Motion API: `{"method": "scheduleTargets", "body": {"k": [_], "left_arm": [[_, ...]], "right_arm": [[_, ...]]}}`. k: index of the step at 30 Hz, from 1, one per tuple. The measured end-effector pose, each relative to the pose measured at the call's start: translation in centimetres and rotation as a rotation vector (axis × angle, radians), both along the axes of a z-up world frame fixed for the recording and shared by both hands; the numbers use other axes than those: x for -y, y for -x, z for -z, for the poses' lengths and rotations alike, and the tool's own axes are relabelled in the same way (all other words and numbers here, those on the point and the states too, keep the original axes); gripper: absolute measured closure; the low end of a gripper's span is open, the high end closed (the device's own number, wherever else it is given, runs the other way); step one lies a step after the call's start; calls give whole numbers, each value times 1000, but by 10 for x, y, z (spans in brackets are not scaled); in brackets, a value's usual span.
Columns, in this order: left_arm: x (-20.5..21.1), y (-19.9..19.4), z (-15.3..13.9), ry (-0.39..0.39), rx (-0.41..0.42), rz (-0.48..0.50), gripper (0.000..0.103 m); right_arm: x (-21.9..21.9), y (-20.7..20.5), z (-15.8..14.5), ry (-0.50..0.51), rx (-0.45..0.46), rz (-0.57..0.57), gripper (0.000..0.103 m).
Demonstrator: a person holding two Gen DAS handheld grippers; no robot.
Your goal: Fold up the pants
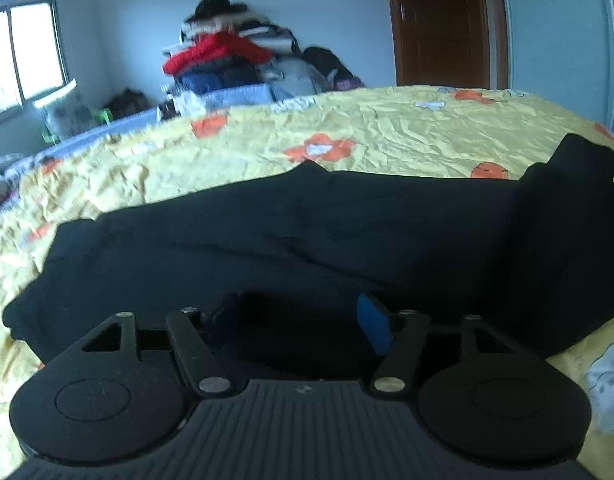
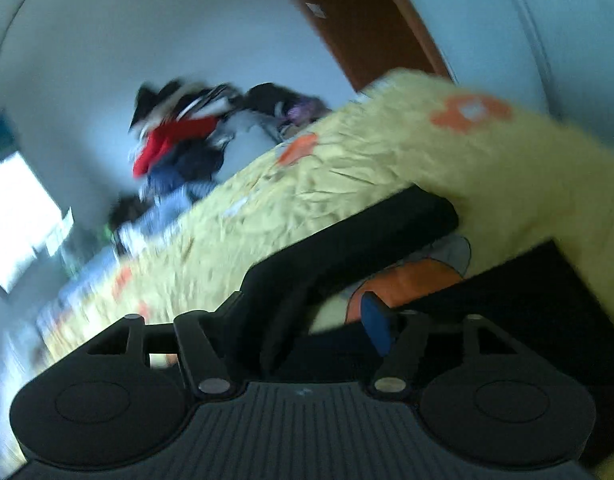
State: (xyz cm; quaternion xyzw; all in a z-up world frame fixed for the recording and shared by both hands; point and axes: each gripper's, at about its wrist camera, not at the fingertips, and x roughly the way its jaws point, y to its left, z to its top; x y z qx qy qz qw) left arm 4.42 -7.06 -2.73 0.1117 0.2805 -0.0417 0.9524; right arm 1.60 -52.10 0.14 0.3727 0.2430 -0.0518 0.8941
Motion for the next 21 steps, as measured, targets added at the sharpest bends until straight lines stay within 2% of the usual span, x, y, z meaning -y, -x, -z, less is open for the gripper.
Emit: {"method": "scheduleTargets", "body": {"k": [2,5,7,8,10,11,14,17,21], "left_arm": [[2,0,1,-9,10,-8,28],[-3,-4,-1,17,-3,-26,20],[-8,-7,-1,35,-21,-63,5],[-12,-10,-1,53,-34,-77,3],[-21,-14,0,110,-60,-85,0],[-25,-15,0,130,-68,-86,0],[-26,-15,0,136,-69,-86,0],[-25,-15,0,142,-71,-86,0],[-25,-14,-1,144,-72,-86,0]], "right_arm": [[15,-13,12,-113,9,8,39],[25,-33,21,-214,-5,5,39],[24,-50,16,-256,-21,18,38],[25,-59,13,-264,-13,8,35],[20,-85,2,-258,21,-41,29],[18,-98,-1,-248,34,-74,23],[5,-136,-14,-195,37,-173,22],[-2,-143,-26,-85,29,-117,22],[10,-110,-31,-64,134,-40,22]]}}
